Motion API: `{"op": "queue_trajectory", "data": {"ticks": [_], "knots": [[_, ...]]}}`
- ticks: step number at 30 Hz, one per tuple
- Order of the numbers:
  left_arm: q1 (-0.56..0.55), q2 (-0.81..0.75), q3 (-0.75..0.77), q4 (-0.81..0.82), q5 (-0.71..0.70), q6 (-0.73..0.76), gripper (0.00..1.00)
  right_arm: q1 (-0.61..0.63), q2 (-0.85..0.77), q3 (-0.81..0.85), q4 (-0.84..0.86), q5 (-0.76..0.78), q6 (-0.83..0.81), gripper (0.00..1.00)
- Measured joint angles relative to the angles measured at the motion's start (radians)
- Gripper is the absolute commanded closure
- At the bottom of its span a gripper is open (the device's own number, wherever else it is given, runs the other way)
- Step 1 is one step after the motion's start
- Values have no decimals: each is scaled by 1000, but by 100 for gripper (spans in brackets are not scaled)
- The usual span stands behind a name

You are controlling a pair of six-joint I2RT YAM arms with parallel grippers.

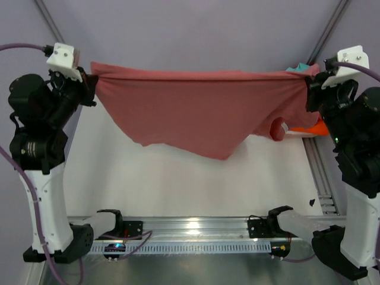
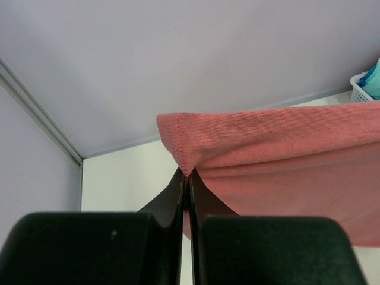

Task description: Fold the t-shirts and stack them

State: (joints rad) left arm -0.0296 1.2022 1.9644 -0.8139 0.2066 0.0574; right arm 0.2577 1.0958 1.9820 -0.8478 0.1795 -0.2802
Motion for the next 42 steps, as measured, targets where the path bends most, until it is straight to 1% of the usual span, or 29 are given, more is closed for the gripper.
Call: {"op": "queue_trajectory", "data": {"ticks": [6,11,14,18,23,27,30,32,39,42], "knots": [[0,-200,-85,-59,4,38,100,1,-123,-5,-59,-26,5,97],[0,-295,-105,-109,-29,47,100,0,-189,43,-96,-65,-44,97],[0,-338,-117,-132,-40,47,100,-2,-268,-2,-90,-99,-81,97],[0,-388,-158,-203,-38,45,100,-23,-394,-129,-107,-146,-87,97],[19,-401,-244,-251,-46,14,100,-37,-483,-336,-118,-161,-60,97],[32,-384,-379,-259,-49,8,100,-40,-518,-621,-16,-168,-53,97],[36,-319,-448,-241,-49,7,100,-42,-480,-794,87,-167,-37,97],[37,-268,-478,-213,-50,6,100,-43,-424,-842,145,-167,-26,97],[39,12,-507,-38,-60,3,100,-46,-95,-863,412,-138,0,97],[38,127,-507,43,-67,9,100,-47,42,-859,494,-132,-5,97]]}}
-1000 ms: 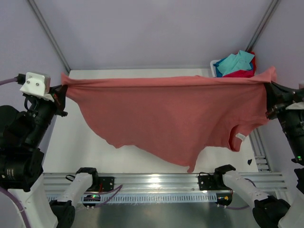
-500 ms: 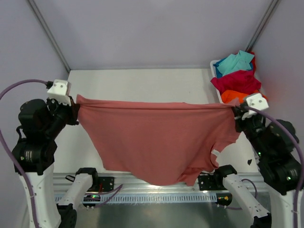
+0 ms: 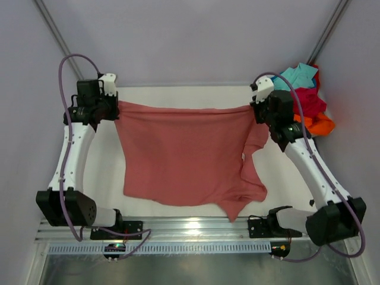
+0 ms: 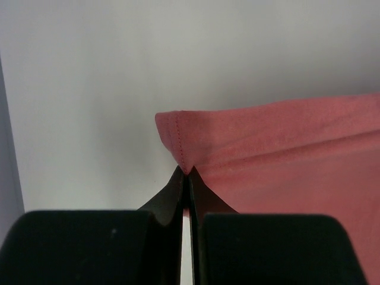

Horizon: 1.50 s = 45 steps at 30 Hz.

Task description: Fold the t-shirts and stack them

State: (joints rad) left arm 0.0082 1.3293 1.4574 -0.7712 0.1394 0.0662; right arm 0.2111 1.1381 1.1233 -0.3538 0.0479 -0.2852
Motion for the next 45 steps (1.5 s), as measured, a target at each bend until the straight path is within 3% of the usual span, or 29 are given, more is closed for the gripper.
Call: {"op": "queue_trajectory", "data": {"ticks": [7,18,24,31,34,37,38,39,40,41,42,43,44,45], "knots": [[-9,282,71,148,-6,8,100,-8,374,181,68,11,9,97],[-48,764,325,301,-72,-16,100,-21,974,658,96,155,26,97],[-52,955,544,313,-92,-33,100,-22,1123,848,44,189,30,97],[-68,1032,608,355,-119,-34,99,-22,1146,872,34,242,20,97],[-75,1062,635,364,-130,-40,92,-22,1165,887,32,267,-9,97],[-80,1090,663,369,-137,-40,67,-22,1197,913,22,283,-47,97],[-81,1094,667,370,-139,-39,32,-22,1209,929,10,283,-59,97],[-82,1095,667,370,-140,-34,22,-22,1222,945,0,283,-69,97],[-83,1095,667,370,-140,-41,16,-22,1233,957,-11,284,-79,93],[-84,1095,668,370,-140,-40,1,-22,1240,966,-18,286,-87,65],[-85,1095,669,370,-140,-35,1,-21,1244,967,-22,290,-91,33],[-87,1095,671,370,-140,-39,1,-21,1246,967,-26,296,-100,11],[-88,1095,671,370,-140,-39,1,-21,1247,967,-28,303,-114,1],[-89,1095,672,370,-140,-39,1,-21,1247,967,-27,313,-128,1]]}}
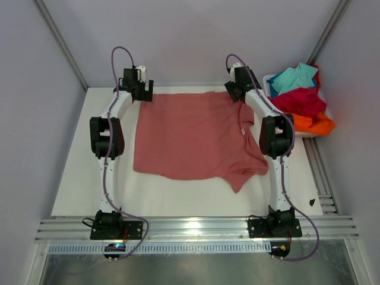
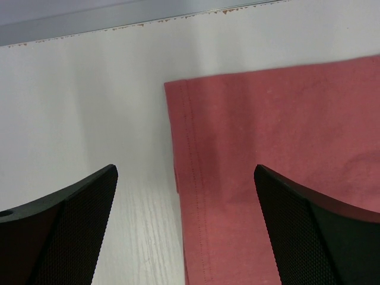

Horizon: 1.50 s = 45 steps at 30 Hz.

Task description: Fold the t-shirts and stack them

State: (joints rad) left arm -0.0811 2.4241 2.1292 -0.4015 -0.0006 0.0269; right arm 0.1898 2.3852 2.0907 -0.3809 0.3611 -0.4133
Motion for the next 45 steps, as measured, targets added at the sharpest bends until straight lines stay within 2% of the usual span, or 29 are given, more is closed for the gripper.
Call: {"op": "queue_trajectory", "data": {"ticks": [9,14,17,23,26,29,34,38,45], "knots": [[-19,-5,0,-19,-4,28,1,3,-1,-1,143,82,-103,1],[-21,-28,71,-137,-5,64,1,3,-24,85,74,48,-124,1],[-19,-99,91,-230,39,63,1,2,-151,69,-64,-92,-101,1],[-16,-381,-45,-351,304,56,1,3,-563,-223,-227,-438,-49,1],[-20,-464,-113,-389,413,56,1,5,-653,-345,-291,-583,-50,1],[-23,-455,-171,-408,461,61,1,6,-631,-438,-347,-682,-59,1],[-23,-349,-244,-442,473,71,1,6,-519,-549,-430,-787,-75,0],[-31,-283,-246,-457,473,91,1,6,-491,-558,-439,-830,-76,1],[-73,-274,-246,-473,472,144,1,11,-482,-553,-393,-850,-59,1]]}}
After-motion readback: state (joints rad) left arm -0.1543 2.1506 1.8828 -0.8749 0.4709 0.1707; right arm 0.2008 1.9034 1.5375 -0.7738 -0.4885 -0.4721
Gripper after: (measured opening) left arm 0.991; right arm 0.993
